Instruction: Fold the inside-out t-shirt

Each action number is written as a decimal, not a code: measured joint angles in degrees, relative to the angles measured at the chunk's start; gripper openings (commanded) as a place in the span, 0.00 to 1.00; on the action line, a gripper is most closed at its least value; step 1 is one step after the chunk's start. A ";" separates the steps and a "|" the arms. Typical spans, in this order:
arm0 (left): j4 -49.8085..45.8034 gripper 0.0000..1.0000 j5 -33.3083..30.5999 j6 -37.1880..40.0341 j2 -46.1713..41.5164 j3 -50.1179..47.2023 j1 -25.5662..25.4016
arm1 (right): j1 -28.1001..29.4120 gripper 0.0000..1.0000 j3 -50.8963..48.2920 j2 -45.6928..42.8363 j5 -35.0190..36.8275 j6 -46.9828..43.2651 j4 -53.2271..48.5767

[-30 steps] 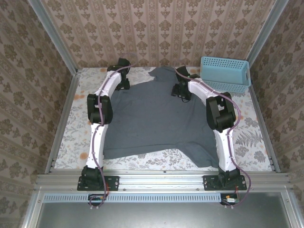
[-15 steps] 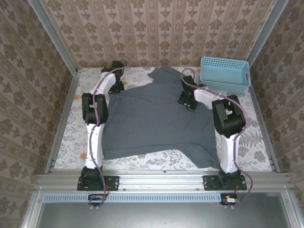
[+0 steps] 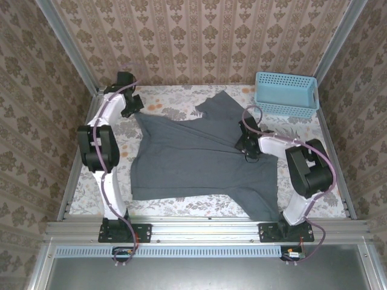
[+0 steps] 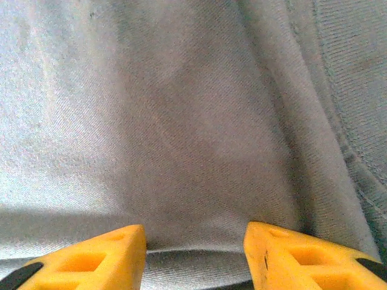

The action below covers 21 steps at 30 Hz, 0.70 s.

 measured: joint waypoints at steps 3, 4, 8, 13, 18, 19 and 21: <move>4.61 0.00 3.41 -1.86 -5.07 -8.57 0.13 | 2.99 0.50 -5.40 -4.81 1.66 2.12 0.04; 6.12 0.00 4.66 -2.45 -6.71 -11.50 0.35 | 3.87 0.50 -6.86 -6.23 2.34 2.54 -0.22; 10.64 0.00 9.55 -4.57 -14.08 -22.23 1.99 | 6.95 0.54 -9.14 -10.73 5.60 1.86 -4.61; 18.99 0.00 14.73 -8.46 -24.98 -34.14 2.51 | 6.91 0.58 -0.57 -11.34 10.29 -5.60 -9.75; 24.72 0.00 17.81 -11.69 -31.56 -44.13 1.46 | 4.66 0.59 21.35 0.11 9.90 -13.88 -10.91; 25.42 0.00 18.12 -12.09 -32.00 -45.51 1.38 | 4.09 0.59 26.38 3.89 9.70 -15.34 -11.37; 26.25 0.00 18.60 -12.74 -32.74 -47.89 1.11 | 3.23 0.59 34.99 10.86 9.29 -17.90 -12.48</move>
